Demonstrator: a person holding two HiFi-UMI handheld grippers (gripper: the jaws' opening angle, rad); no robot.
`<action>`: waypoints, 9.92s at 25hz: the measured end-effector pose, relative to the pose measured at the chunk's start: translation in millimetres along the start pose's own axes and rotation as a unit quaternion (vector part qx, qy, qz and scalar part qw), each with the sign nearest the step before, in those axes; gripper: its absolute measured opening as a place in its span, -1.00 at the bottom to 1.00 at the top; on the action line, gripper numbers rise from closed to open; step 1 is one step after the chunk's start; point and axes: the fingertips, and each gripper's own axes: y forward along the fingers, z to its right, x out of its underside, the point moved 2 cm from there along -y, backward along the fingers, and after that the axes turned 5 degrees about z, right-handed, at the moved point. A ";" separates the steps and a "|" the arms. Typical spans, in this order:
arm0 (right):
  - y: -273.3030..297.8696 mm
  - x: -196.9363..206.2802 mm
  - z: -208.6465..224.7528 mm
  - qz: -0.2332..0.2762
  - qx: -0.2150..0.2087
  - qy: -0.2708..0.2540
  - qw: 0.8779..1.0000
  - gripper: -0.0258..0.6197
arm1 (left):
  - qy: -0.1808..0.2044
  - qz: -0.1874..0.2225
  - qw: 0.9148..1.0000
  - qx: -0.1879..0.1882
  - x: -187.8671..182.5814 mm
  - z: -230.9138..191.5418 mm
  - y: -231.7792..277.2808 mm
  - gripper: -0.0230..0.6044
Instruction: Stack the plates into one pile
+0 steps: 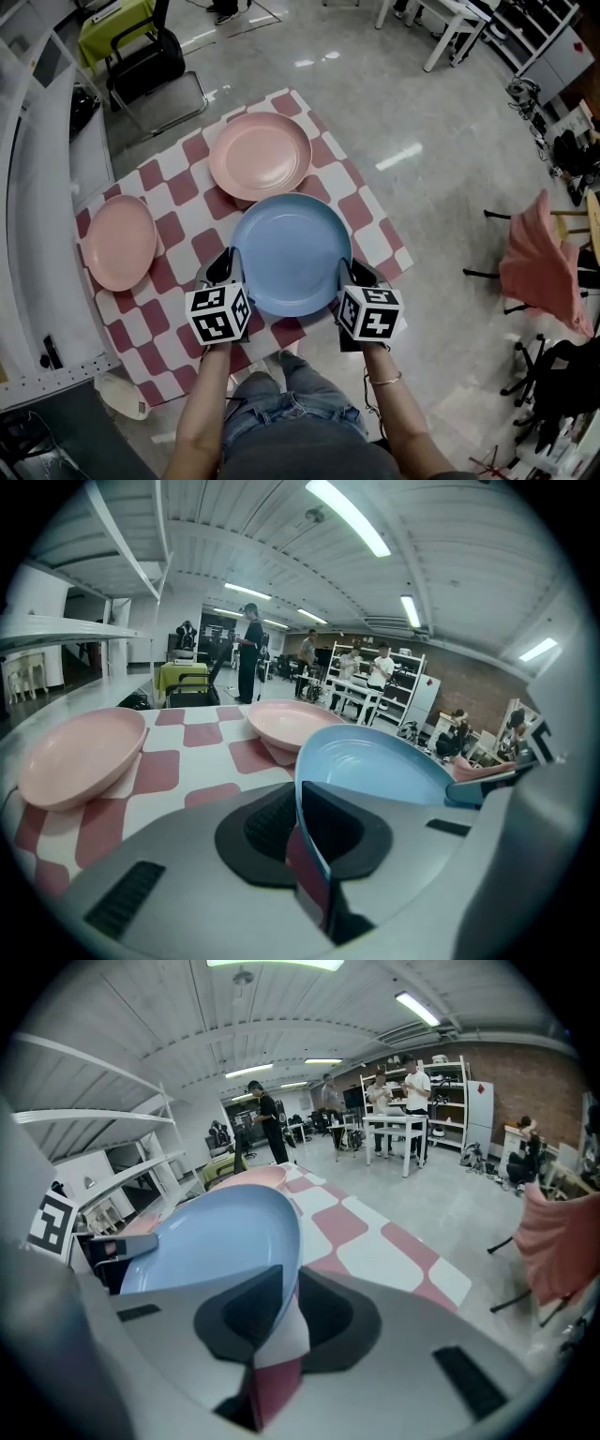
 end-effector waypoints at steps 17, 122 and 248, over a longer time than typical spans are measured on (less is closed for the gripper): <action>-2.2 -42.6 -19.7 0.022 -0.021 -0.019 0.999 -0.74 | -0.011 0.028 0.999 -0.013 -32.4 -11.0 -15.1 -0.82; 186.2 -181.5 -33.1 0.101 0.028 -0.071 0.992 -0.73 | 0.039 0.046 0.998 -0.030 -130.0 -98.7 177.0 -0.61; 203.9 -50.2 -419.0 -0.048 -0.264 -0.226 0.937 -0.64 | -0.185 0.056 0.942 -0.275 -6.1 -387.6 -105.1 -0.78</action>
